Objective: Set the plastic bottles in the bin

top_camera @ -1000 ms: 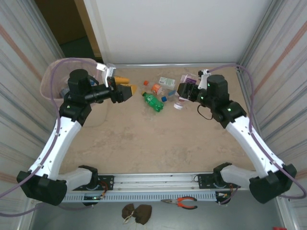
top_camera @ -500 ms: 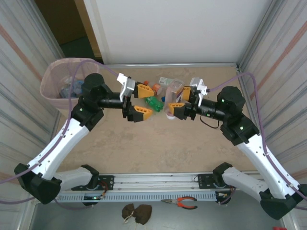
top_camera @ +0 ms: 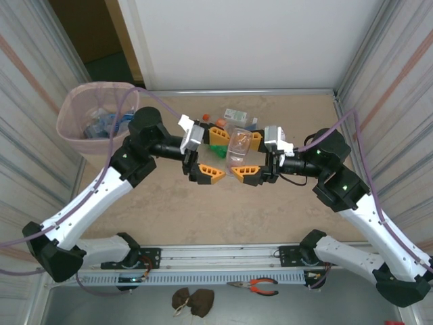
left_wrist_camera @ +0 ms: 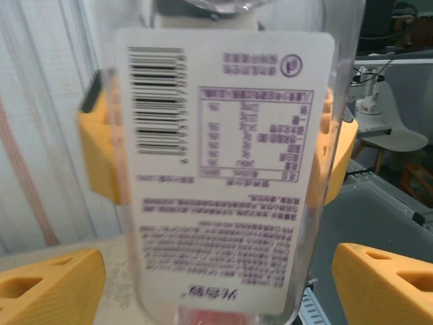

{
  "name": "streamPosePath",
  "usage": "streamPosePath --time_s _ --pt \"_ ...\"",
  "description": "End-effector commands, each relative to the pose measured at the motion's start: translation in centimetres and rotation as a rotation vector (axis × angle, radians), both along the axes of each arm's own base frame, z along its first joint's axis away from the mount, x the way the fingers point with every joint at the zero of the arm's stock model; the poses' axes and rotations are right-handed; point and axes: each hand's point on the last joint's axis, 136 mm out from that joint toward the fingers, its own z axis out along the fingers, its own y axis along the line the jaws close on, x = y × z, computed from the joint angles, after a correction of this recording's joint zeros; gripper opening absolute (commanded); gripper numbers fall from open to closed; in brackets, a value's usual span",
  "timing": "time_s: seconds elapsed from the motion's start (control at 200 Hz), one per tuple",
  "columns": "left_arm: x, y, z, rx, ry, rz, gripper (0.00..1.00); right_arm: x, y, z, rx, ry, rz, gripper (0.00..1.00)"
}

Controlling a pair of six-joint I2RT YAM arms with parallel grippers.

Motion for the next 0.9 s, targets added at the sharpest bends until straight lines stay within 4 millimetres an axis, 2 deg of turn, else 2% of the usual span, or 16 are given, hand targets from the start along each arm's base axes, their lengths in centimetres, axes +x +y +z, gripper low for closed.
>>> streamPosePath --time_s 0.0,0.2,0.341,0.441,0.586,0.757,0.892 --pt "-1.31 -0.41 1.20 -0.031 -0.092 -0.032 0.86 -0.49 -0.16 2.36 0.049 -0.086 -0.002 0.52" --pt "-1.83 -0.73 1.43 -0.042 -0.107 -0.039 0.80 -0.26 0.10 2.38 0.050 -0.091 -0.012 0.52" --pt "-1.76 -0.84 1.40 -0.041 -0.104 -0.031 0.70 -0.25 0.15 2.36 0.049 -0.093 -0.014 0.52" --pt "-1.70 -0.85 1.27 -0.038 -0.103 -0.028 0.70 -0.25 0.14 2.33 0.050 -0.093 -0.016 0.52" --pt "-1.71 -0.84 1.13 -0.033 -0.104 -0.029 0.63 -0.18 0.14 2.30 0.049 -0.090 -0.022 0.53" --pt "-1.68 -0.77 1.10 -0.031 -0.113 -0.020 0.62 -0.05 0.08 2.10 0.045 -0.088 -0.033 0.60" --pt "-1.44 -0.66 0.94 -0.012 -0.121 0.006 0.61 0.11 -0.10 1.93 0.039 -0.080 -0.051 0.75"
